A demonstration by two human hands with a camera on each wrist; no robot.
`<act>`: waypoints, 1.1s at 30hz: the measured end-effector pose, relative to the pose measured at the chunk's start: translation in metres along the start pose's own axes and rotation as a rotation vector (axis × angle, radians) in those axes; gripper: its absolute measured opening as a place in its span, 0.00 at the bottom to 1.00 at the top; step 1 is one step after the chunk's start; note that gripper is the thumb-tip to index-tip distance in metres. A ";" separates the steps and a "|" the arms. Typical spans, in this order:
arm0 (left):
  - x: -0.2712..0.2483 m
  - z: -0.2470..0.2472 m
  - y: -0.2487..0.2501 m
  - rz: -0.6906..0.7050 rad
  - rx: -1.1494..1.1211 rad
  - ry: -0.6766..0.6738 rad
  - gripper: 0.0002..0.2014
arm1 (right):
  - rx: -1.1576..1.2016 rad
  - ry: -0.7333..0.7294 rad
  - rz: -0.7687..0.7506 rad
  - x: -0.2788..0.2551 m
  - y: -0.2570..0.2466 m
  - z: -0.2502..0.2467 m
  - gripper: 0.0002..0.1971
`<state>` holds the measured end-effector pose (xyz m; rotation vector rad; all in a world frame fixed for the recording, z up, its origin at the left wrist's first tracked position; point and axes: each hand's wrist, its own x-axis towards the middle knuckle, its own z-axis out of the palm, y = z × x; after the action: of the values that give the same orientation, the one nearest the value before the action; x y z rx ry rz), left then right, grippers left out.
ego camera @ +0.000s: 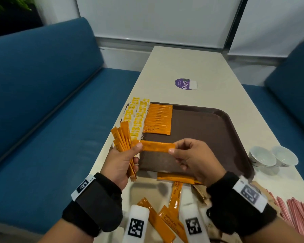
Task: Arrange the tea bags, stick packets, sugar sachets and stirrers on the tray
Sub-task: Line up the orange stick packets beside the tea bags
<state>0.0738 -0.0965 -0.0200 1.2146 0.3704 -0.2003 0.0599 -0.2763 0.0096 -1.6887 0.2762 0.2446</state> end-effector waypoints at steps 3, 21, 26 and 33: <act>0.003 -0.004 0.002 -0.050 -0.021 0.012 0.05 | -0.115 0.080 0.004 0.028 -0.015 -0.013 0.01; 0.003 -0.032 -0.012 -0.111 -0.012 -0.019 0.11 | -0.579 -0.054 0.554 0.149 -0.019 0.006 0.11; 0.004 -0.032 -0.014 -0.085 0.024 -0.011 0.17 | -0.630 -0.064 0.535 0.148 -0.022 0.005 0.11; 0.004 -0.032 -0.016 -0.089 0.034 -0.021 0.20 | -0.647 -0.083 0.537 0.145 -0.023 -0.001 0.10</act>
<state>0.0663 -0.0715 -0.0448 1.2297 0.4049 -0.2966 0.2050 -0.2798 -0.0150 -2.2052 0.6375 0.8752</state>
